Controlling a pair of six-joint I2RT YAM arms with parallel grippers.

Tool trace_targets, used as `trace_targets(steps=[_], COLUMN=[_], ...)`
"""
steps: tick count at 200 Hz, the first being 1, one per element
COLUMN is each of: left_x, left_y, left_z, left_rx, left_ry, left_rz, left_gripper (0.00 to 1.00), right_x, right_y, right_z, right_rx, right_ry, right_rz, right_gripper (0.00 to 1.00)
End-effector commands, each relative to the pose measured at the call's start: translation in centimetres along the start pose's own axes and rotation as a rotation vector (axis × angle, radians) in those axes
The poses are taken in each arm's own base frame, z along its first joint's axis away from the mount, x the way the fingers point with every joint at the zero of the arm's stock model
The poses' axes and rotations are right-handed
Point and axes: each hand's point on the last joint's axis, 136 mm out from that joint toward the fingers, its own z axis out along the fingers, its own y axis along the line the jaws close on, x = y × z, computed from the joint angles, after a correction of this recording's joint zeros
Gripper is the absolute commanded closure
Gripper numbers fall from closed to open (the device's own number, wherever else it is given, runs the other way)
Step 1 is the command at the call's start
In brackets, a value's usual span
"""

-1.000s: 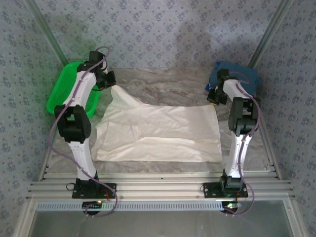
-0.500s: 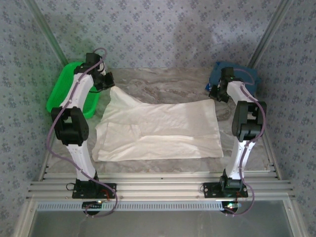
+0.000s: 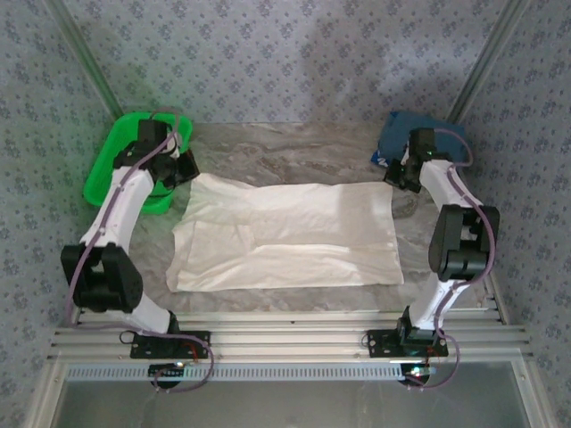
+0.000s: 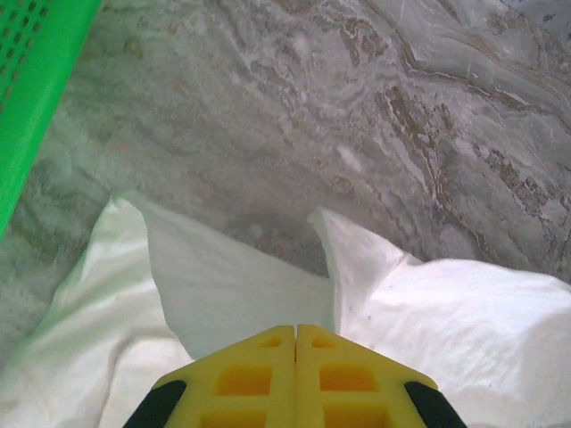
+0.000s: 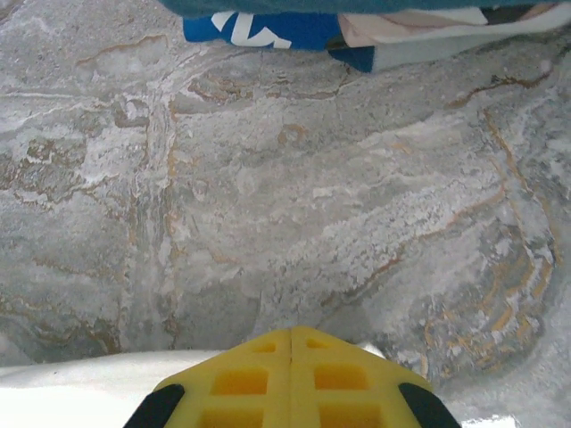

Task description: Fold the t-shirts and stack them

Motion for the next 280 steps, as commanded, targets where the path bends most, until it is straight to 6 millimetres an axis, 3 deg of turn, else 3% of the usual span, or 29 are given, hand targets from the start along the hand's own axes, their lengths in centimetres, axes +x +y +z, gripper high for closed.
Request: trace_targets(steps=[1, 46, 75, 82, 108, 195, 242, 280], left_x=[0.7, 4.5, 7.7, 8.4, 10.9, 17.7, 21.4, 22.9], left_y=[0.1, 1.8, 4.4, 4.9, 6.6, 10.4, 12.3, 13.1], left_z=[-2.1, -5.2, -6.6, -6.9, -7.6, -7.1, -6.7, -5.8], left_rx=[0.014, -0.017, -0.111, -0.125, -0.168, -0.251, -0.282, -0.294], left_ry=[-0.064, -0.08, -0.059, -0.057, -0.057, 0.019, 0.037, 0.059], left_rz=[-0.021, -0.065, -0.11, -0.124, -0.178, -0.357, -0.446, -0.465], left_gripper=[1.0, 1.0, 1.0, 1.0, 1.0, 1.0, 1.0, 1.0], right_x=[0.5, 2.6, 3.5, 5.3, 6.8, 11.5, 12.6, 13.0], right_y=[-0.9, -2.2, -2.9, -3.6, -4.4, -5.5, -6.3, -6.8], right_z=[-0.9, -1.4, -1.9, -1.4, -1.6, -0.9, -0.2, 0.3], right_rx=[-0.001, 0.008, 0.001, 0.014, 0.014, 0.029, 0.053, 0.073], right_ry=[-0.005, 0.022, 0.027, 0.066, 0.085, 0.169, 0.199, 0.218], right_rz=[-0.011, 0.004, 0.021, 0.028, 0.048, 0.102, 0.117, 0.121], right_gripper=[1.0, 1.0, 1.0, 1.0, 1.0, 1.0, 1.0, 1.0])
